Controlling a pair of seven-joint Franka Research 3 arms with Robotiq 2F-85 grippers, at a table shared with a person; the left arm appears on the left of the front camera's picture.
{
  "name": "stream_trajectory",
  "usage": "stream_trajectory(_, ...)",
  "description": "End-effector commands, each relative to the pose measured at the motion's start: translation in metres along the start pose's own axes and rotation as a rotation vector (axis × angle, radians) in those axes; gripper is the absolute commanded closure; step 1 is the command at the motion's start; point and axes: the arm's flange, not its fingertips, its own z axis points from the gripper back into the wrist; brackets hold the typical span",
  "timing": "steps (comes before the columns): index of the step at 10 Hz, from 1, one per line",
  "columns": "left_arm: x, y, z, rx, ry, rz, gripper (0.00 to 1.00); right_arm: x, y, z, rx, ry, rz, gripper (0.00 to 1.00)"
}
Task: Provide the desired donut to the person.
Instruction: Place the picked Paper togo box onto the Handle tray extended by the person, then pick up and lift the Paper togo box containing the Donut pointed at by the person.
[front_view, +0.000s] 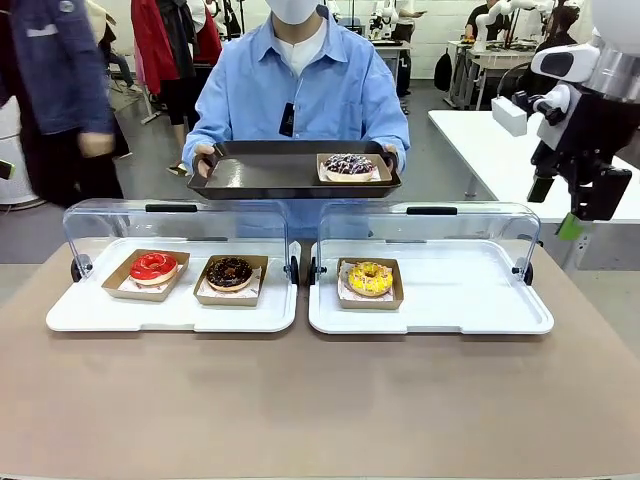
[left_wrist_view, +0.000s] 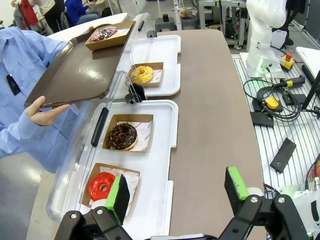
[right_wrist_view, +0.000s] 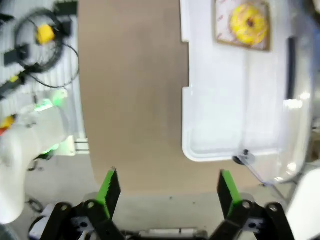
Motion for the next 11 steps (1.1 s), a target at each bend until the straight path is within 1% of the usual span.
stream_trajectory(1, 0.0006, 0.0005, 0.0013, 0.004, -0.025, -0.019, 0.0, -0.006, 0.0042, 0.0093, 0.017, -0.017, -0.011, 0.0)
stream_trajectory(11, 0.0006, 0.0005, 0.0013, 0.004, -0.025, -0.019, 0.0, -0.006, 0.0042, 0.0093, 0.017, -0.017, -0.011, 0.0)
